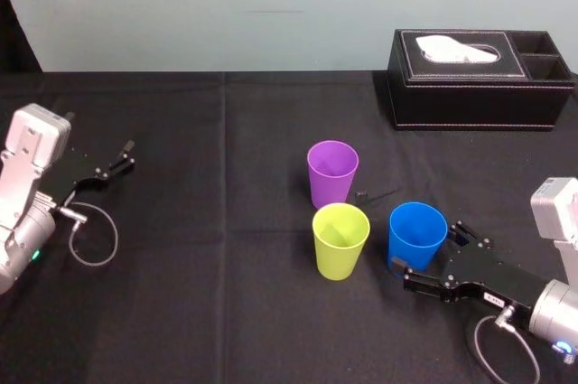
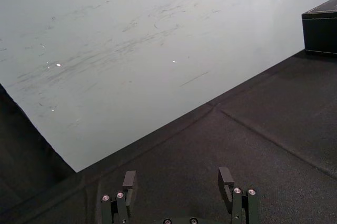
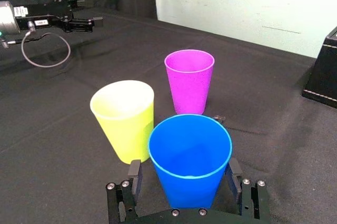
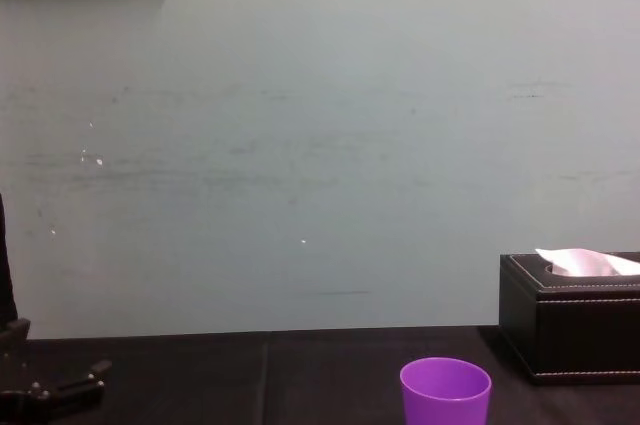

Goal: Stack the three plastic cups sequentially using one hand.

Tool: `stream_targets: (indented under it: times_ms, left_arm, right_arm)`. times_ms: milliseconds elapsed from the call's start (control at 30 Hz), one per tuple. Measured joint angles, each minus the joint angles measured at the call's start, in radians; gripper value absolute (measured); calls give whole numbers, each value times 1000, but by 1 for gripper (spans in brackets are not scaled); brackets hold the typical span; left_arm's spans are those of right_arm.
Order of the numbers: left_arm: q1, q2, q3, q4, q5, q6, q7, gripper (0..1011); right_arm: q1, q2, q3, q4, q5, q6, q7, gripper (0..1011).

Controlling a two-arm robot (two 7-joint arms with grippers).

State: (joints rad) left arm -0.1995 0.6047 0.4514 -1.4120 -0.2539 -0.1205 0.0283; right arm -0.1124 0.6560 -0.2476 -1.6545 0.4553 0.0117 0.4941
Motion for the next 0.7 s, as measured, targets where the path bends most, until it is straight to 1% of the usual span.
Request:
stream_targets:
  times_ms: [333, 667, 700]
  left_arm:
    - [0, 0, 0, 0, 0, 0, 0, 1011]
    - [0, 0, 0, 0, 0, 0, 0, 1011]
    - [0, 0, 0, 0, 0, 0, 0, 1011]
  right_arm:
    - [29, -23, -13, 35, -6, -3, -1, 1004]
    - [28, -23, -13, 35, -6, -4, -1, 1004]
    - [28, -23, -13, 34, -6, -4, -2, 973]
